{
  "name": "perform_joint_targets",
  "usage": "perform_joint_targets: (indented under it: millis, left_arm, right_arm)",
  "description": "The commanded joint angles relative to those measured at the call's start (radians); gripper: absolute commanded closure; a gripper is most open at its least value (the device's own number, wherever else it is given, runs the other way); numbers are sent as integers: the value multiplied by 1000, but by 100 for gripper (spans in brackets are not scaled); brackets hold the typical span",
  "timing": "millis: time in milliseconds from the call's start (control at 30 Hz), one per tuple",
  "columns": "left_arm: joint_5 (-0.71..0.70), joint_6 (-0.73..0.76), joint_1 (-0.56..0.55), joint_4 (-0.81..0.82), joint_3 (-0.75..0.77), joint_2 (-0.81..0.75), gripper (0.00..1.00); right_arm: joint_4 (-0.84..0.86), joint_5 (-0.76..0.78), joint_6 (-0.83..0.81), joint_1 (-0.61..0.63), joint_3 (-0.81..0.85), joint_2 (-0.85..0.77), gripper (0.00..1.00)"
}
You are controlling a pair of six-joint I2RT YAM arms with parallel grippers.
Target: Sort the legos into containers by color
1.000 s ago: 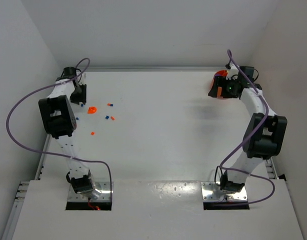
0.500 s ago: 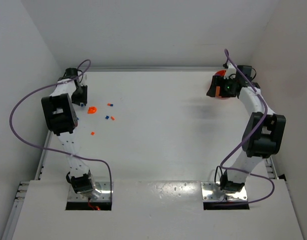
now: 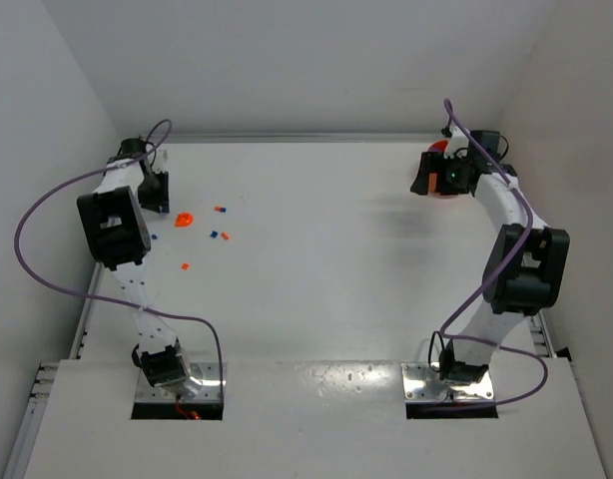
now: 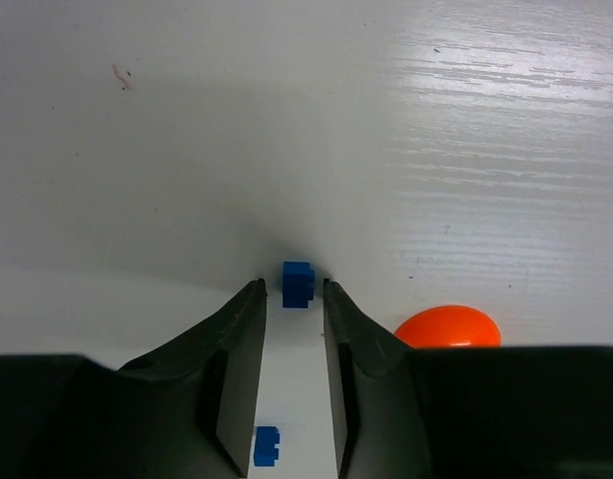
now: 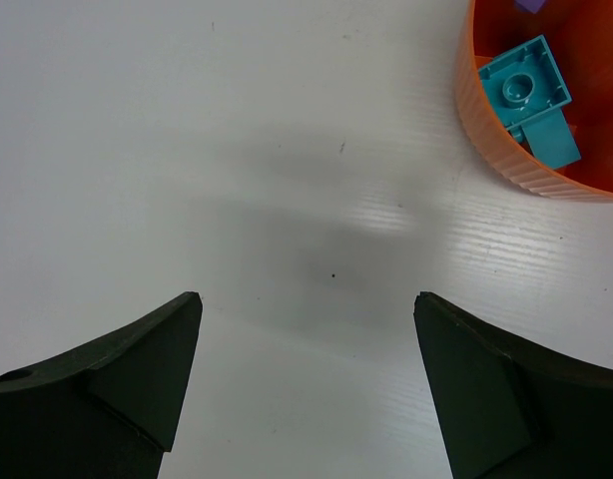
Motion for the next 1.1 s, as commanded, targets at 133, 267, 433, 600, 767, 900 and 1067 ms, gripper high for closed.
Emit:
perform_joint_targets:
  millis: [133, 267, 433, 600, 767, 900, 1067]
  left_arm:
    - [17, 4, 22, 3, 23, 52, 66]
    - [17, 14, 22, 3, 23, 61, 69]
    - [-8, 47, 1, 3, 5, 61, 74]
    - [-22, 57, -19, 13, -17, 61, 82]
    - [59, 92, -19, 13, -90, -22, 100]
    - [368, 103, -19, 43, -141, -177, 100]
    - [726, 83, -78, -65, 9, -260, 100]
  right_arm:
    - [17, 8, -20, 9, -2, -36, 12]
    - [17, 8, -20, 18, -2, -36, 12]
    - [17, 8, -29, 18, -2, -36, 14]
    - [17, 8, -29, 27, -2, -36, 14]
    - [-16, -64, -86, 27, -11, -47, 15]
    - [-25, -214, -105, 37, -20, -76, 26]
    - [-1, -365, -134, 84, -59, -126, 33]
